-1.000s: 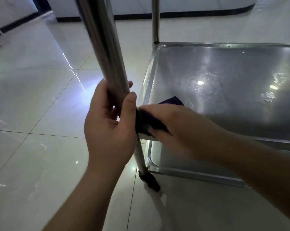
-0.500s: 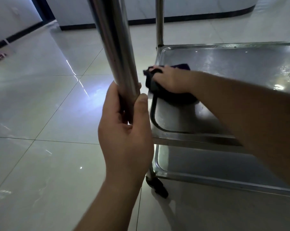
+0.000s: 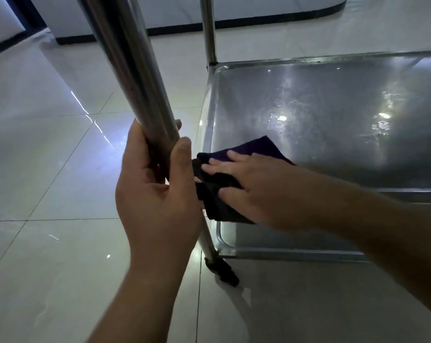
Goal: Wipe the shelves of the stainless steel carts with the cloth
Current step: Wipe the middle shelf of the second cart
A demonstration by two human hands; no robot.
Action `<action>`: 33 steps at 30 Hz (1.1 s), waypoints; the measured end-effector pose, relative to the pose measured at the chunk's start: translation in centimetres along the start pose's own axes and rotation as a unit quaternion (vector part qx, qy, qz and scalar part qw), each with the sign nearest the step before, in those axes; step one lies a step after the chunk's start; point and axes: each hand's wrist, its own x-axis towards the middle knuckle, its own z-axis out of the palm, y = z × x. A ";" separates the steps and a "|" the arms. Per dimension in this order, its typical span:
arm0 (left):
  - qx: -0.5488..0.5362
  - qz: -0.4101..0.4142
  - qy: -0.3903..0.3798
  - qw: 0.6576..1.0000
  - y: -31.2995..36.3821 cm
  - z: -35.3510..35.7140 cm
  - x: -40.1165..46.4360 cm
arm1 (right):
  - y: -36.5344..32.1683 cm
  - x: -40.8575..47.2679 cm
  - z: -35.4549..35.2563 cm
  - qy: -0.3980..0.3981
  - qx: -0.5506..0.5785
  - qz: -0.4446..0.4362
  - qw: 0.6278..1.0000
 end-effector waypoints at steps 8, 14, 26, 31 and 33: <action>-0.006 -0.016 -0.012 1.000 0.3 0.0 -0.1 | 5.7 -4.8 -3.2 0.028 -0.083 0.221 0.971; -0.027 -0.046 -0.040 0.998 0.9 -0.5 0.3 | 10.3 0.4 -6.7 0.087 -0.038 0.375 0.922; -0.011 -0.028 -0.021 0.999 0.6 -0.6 0.5 | 0.6 9.7 -1.3 0.027 -0.048 0.097 0.994; -0.012 -0.016 -0.021 1.000 0.8 -0.1 -0.1 | 10.2 3.7 -5.7 0.045 -0.083 0.218 0.971; -0.011 -0.014 -0.020 1.000 0.8 0.0 -0.1 | 14.8 0.5 -7.7 0.057 -0.112 0.272 0.954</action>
